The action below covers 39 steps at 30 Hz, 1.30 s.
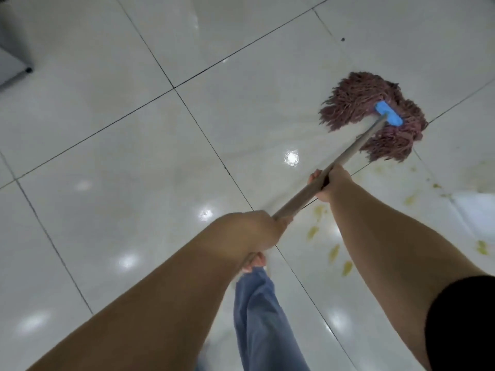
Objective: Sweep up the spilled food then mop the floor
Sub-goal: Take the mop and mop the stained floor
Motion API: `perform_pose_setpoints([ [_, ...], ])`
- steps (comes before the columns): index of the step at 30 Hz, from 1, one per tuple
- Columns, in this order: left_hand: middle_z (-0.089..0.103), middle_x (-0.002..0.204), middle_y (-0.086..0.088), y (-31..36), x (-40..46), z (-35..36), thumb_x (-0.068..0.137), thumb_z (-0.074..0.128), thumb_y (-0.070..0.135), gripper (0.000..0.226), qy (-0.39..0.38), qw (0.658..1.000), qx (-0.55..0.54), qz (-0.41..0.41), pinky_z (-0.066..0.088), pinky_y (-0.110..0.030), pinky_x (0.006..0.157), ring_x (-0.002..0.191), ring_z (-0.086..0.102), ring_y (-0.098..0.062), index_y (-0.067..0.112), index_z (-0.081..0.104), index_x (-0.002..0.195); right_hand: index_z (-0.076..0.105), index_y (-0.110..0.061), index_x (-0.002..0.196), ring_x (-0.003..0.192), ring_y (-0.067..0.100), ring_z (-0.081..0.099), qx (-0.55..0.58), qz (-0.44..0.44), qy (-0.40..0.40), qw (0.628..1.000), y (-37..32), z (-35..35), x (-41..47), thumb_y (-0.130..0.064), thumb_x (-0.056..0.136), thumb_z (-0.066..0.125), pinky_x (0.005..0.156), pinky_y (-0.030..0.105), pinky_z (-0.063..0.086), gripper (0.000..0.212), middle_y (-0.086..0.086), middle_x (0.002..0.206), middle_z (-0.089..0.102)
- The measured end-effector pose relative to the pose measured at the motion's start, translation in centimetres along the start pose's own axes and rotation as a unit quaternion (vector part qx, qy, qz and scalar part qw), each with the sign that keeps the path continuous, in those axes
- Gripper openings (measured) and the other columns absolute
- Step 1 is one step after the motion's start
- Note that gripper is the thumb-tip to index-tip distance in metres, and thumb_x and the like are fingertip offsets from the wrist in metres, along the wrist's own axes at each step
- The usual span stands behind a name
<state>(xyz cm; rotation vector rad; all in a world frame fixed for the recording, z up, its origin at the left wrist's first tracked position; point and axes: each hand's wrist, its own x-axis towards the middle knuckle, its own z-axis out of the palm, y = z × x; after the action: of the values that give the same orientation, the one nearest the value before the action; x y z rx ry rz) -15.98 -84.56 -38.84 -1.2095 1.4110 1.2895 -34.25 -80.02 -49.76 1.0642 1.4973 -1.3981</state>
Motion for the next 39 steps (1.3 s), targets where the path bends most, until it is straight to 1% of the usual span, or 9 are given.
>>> perform_pose_setpoints([
  [2,0.049,0.028,-0.003,1.7,1.2,-0.2,0.085,0.037,0.066,0.051,-0.006,1.000,-0.011,-0.004,0.039,-0.014,0.036,0.019,0.039,-0.014,0.016,0.038,0.074,0.043,-0.011,0.072,0.043,0.014,0.044,-0.009,-0.009,0.002,1.000,-1.4,-0.4,1.1,-0.023,0.096,0.044,0.041,0.019,0.041,0.027,0.003,0.059,0.046],
  [5,0.050,0.030,-0.003,1.7,1.8,0.2,0.084,0.037,0.069,0.054,-0.014,1.000,-0.005,-0.017,0.040,-0.015,0.039,0.021,0.041,-0.015,0.015,0.039,0.076,0.042,-0.011,0.074,0.045,0.014,0.042,-0.019,-0.018,0.000,1.000,-1.3,-0.9,1.6,-0.024,0.097,0.043,0.039,0.015,0.042,0.026,0.003,0.059,0.044],
  [12,0.048,0.042,-0.005,-7.1,-1.2,1.7,0.086,0.040,0.067,0.057,-0.027,0.997,-0.035,-0.059,0.033,-0.011,0.036,0.021,0.034,-0.013,0.011,0.045,0.074,0.041,-0.009,0.080,0.048,0.013,0.038,-0.051,-0.003,-0.004,0.999,6.8,-1.9,-1.0,-0.033,0.099,0.042,0.036,0.027,0.052,0.030,0.006,0.064,0.039],
  [15,0.050,0.041,-0.005,-14.7,-3.7,0.7,0.083,0.037,0.072,0.062,-0.002,0.998,-0.018,-0.064,0.034,-0.012,0.037,0.023,0.036,-0.013,0.011,0.045,0.083,0.041,-0.010,0.079,0.048,0.015,0.041,-0.062,0.010,-0.019,0.998,13.7,-1.2,-4.3,-0.037,0.098,0.041,0.034,0.020,0.047,0.034,0.005,0.062,0.041],
  [18,0.046,0.032,-0.002,-23.7,-6.4,-0.1,0.082,0.034,0.074,0.060,0.019,0.999,0.013,-0.047,0.033,-0.014,0.035,0.023,0.036,-0.014,0.014,0.041,0.078,0.041,-0.012,0.081,0.046,0.015,0.041,-0.060,0.028,-0.042,0.997,21.7,-0.9,-8.1,-0.040,0.098,0.040,0.033,0.018,0.045,0.034,0.005,0.062,0.043],
  [23,0.050,0.036,-0.001,-41.0,-13.4,1.0,0.074,0.035,0.081,0.071,0.025,0.996,0.017,-0.083,0.037,-0.016,0.039,0.029,0.040,-0.016,0.011,0.044,0.070,0.039,-0.009,0.102,0.048,0.016,0.040,-0.058,0.057,-0.096,0.992,38.6,-2.5,-16.1,-0.041,0.099,0.037,0.033,0.018,0.046,0.033,0.007,0.066,0.041],
  [30,0.052,0.041,0.001,-59.7,-27.1,3.6,0.056,0.041,0.090,0.076,0.064,0.981,-0.021,-0.184,0.037,-0.017,0.041,0.032,0.040,-0.013,0.015,0.040,0.059,0.037,-0.009,0.078,0.038,0.017,0.040,-0.067,0.133,-0.104,0.983,58.2,-6.1,-29.5,-0.038,0.100,0.036,0.034,0.017,0.044,0.037,0.006,0.059,0.039],
  [34,0.051,0.041,0.000,-61.7,-30.4,2.8,0.059,0.044,0.087,0.075,0.081,0.973,-0.018,-0.215,0.036,-0.017,0.042,0.033,0.041,-0.015,0.012,0.045,0.062,0.036,-0.009,0.076,0.044,0.019,0.039,-0.056,0.148,-0.106,0.982,61.0,-6.2,-33.0,-0.038,0.101,0.035,0.034,0.016,0.044,0.038,0.007,0.060,0.039],
  [39,0.048,0.034,0.003,-56.2,-29.8,0.5,0.077,0.041,0.076,0.070,0.112,0.968,0.058,-0.219,0.035,-0.016,0.041,0.029,0.039,-0.014,0.008,0.055,0.065,0.035,-0.010,0.074,0.047,0.018,0.036,0.036,0.152,-0.113,0.981,57.0,-4.8,-32.6,-0.030,0.101,0.034,0.035,0.016,0.043,0.034,0.006,0.063,0.037],
])
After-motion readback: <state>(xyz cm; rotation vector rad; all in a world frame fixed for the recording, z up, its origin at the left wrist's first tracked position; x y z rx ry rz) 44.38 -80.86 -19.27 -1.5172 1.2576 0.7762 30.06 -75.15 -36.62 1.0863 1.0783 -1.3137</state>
